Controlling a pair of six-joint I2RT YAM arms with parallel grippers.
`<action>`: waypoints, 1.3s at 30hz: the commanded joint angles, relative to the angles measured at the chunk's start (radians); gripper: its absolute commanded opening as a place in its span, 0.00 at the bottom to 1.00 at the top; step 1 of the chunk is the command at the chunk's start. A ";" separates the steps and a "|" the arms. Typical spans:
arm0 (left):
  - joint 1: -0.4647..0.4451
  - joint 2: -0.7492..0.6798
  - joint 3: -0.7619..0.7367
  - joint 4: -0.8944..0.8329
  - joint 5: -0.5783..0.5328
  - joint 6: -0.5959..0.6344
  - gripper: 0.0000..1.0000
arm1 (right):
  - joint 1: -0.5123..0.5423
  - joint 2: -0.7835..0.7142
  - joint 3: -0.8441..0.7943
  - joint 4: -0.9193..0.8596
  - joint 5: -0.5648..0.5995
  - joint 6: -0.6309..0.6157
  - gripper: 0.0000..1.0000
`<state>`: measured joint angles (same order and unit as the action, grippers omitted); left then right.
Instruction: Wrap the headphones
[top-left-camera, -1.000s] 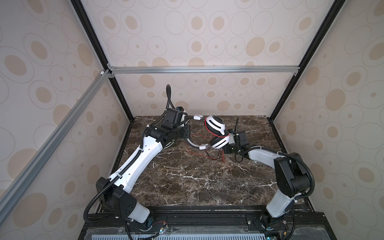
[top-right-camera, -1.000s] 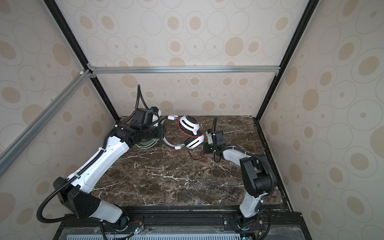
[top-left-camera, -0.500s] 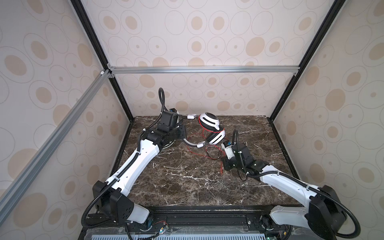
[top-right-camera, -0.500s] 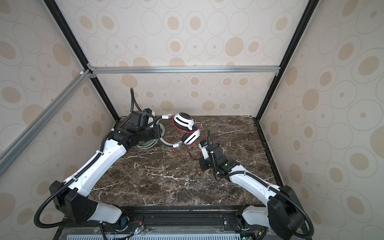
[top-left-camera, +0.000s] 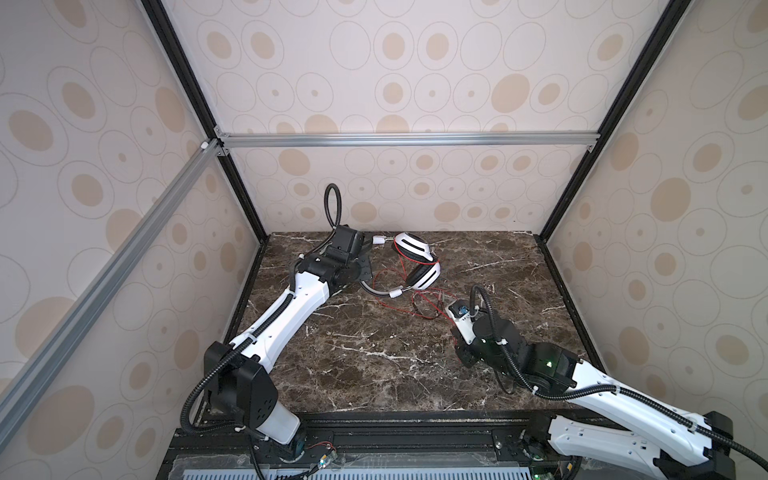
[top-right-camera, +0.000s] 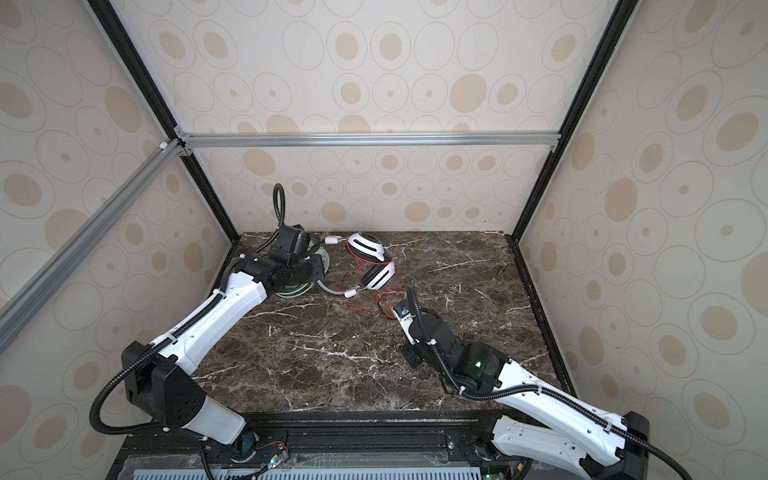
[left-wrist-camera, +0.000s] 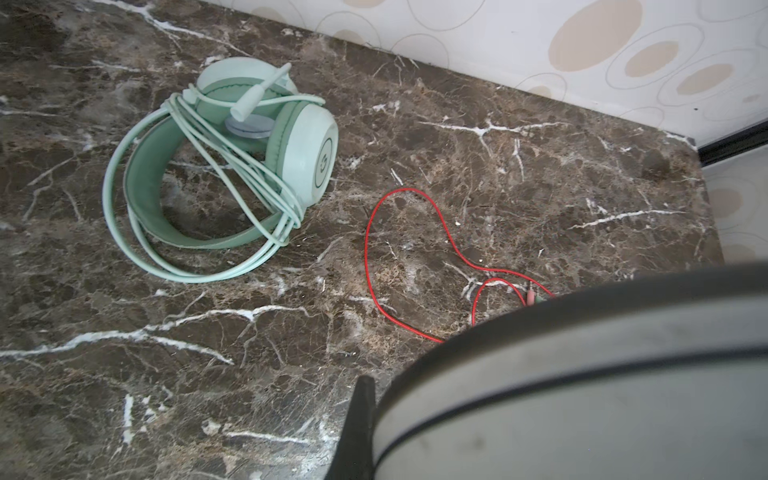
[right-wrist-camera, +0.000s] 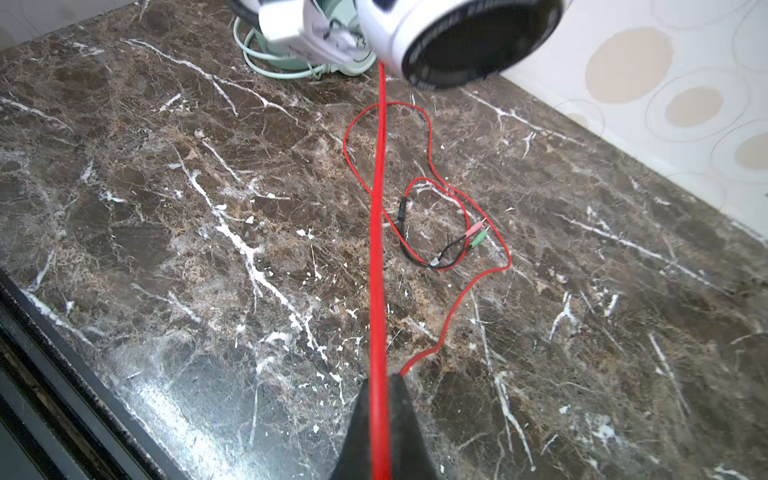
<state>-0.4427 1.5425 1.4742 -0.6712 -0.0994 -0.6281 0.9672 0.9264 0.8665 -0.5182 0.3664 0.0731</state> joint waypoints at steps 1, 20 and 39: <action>-0.020 -0.006 0.060 0.013 -0.111 -0.048 0.00 | 0.053 0.053 0.097 -0.096 0.173 -0.073 0.00; -0.181 0.108 0.168 -0.123 -0.319 -0.002 0.00 | 0.011 0.336 0.352 0.388 0.678 -0.582 0.11; -0.258 0.102 0.162 -0.070 -0.077 0.139 0.00 | -0.395 0.468 0.674 0.195 0.097 -0.236 0.30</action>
<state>-0.6662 1.6665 1.5978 -0.7895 -0.2581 -0.5293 0.6029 1.3590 1.5112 -0.3214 0.5797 -0.2100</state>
